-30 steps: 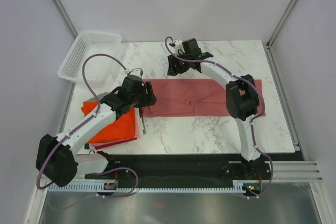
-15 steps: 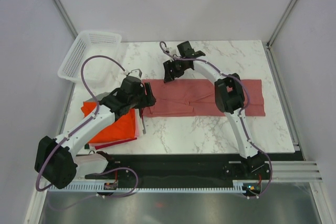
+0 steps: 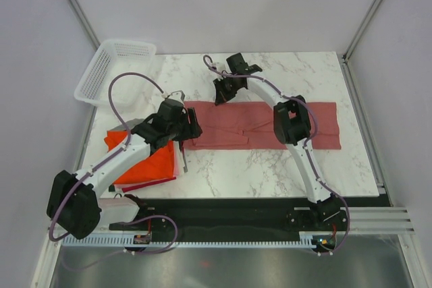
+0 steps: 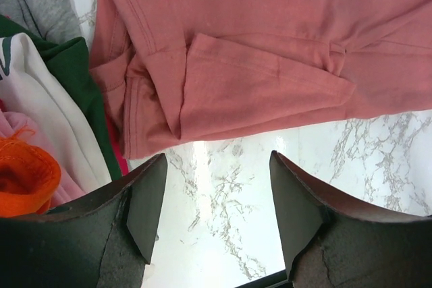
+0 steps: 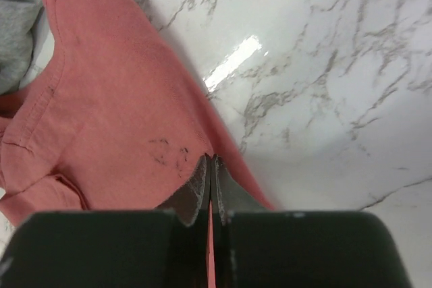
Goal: Fold and stack the t-shirts
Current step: Fold the tshirt
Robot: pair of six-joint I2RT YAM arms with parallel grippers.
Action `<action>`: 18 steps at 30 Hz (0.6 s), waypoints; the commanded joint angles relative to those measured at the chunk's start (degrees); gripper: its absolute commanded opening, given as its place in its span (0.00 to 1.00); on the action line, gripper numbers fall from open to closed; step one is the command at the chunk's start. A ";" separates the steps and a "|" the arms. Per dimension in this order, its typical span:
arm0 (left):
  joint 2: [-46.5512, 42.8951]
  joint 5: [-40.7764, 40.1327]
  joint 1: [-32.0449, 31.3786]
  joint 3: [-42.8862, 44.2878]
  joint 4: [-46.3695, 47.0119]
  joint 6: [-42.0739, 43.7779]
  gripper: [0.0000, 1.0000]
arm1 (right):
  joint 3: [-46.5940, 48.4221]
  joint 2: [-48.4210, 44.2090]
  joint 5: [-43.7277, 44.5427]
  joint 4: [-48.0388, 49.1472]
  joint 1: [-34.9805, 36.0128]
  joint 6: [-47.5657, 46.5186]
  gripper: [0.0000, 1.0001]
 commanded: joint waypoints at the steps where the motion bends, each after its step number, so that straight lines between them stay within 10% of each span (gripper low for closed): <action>1: 0.97 0.32 0.35 -0.15 3.52 -1.18 0.70 | 5.82 1.69 5.58 2.00 -1.20 1.41 0.00; 12: 4.05 0.84 0.88 0.03 5.01 0.32 0.69 | 7.24 3.89 26.31 26.78 -18.59 29.17 0.00; 14: 4.58 1.02 1.05 -0.06 5.10 0.58 0.69 | 7.67 3.89 28.70 28.20 -20.71 30.68 0.20; 16: 4.76 1.37 1.14 -0.23 5.28 0.67 0.69 | 7.76 2.94 29.94 28.29 -23.53 31.65 0.71; 18: 4.85 1.64 1.14 -0.76 5.89 0.75 0.69 | 6.02 0.83 30.03 27.77 -25.46 32.09 0.86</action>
